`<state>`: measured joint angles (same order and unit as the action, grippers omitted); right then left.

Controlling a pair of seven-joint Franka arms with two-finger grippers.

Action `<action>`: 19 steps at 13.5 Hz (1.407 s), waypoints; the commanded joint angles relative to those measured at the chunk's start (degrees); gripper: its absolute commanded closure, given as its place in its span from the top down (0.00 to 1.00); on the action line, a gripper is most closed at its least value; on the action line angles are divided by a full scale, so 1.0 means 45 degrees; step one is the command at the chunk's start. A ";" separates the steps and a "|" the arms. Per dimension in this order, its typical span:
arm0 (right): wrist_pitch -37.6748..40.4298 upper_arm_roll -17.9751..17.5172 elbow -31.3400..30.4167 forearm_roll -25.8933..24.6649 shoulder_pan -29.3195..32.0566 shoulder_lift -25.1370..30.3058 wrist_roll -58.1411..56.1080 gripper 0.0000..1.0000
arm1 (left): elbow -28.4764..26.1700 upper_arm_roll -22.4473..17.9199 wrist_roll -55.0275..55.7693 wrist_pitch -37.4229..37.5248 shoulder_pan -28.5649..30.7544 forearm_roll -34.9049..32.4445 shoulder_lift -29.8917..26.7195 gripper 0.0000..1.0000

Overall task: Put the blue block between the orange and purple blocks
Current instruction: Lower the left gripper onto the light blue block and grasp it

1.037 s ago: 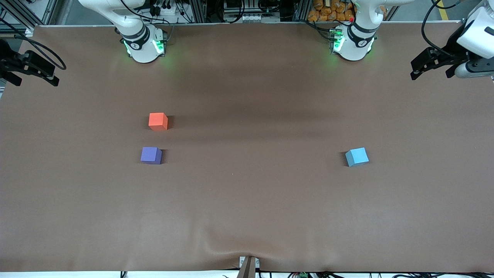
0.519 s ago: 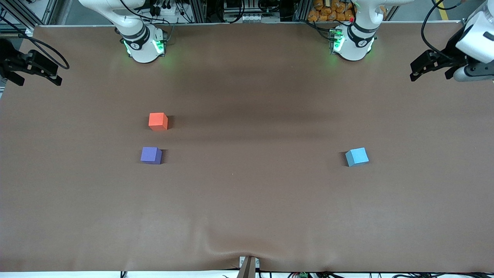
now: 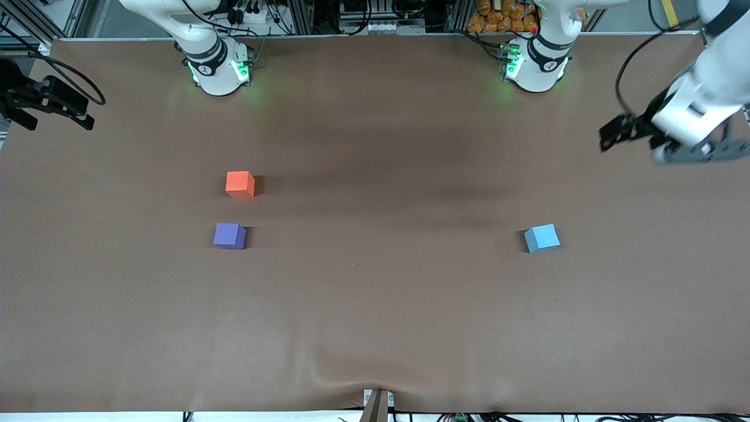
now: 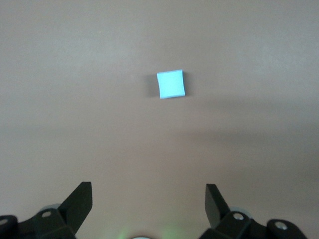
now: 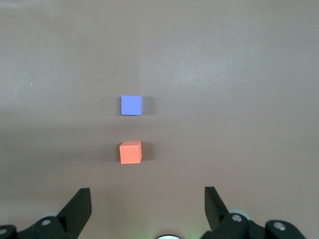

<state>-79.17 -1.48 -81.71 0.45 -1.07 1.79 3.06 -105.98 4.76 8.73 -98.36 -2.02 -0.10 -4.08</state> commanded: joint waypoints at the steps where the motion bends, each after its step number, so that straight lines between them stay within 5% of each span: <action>1: 0.0190 -0.0179 0.0249 -0.0120 0.0217 -0.0106 -0.0074 1.00 | -0.1134 0.0094 0.0073 -0.2042 0.0096 -0.0231 0.0630 1.00; 9: 0.0190 -0.0179 0.0249 -0.0101 0.0198 -0.0106 -0.0073 1.00 | -0.1293 0.0113 0.1010 -0.4877 0.0077 -0.0251 0.4048 1.00; 19: 0.0190 -0.0179 0.0249 -0.0101 0.0178 -0.0106 -0.0073 1.00 | -0.2173 0.0094 0.1752 -0.8260 0.0077 -0.0251 0.6218 1.00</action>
<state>-79.15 -1.55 -81.70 0.45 -1.07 1.76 3.06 -115.33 4.92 15.34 -134.41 -1.93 -0.11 23.71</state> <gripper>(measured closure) 0.000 0.000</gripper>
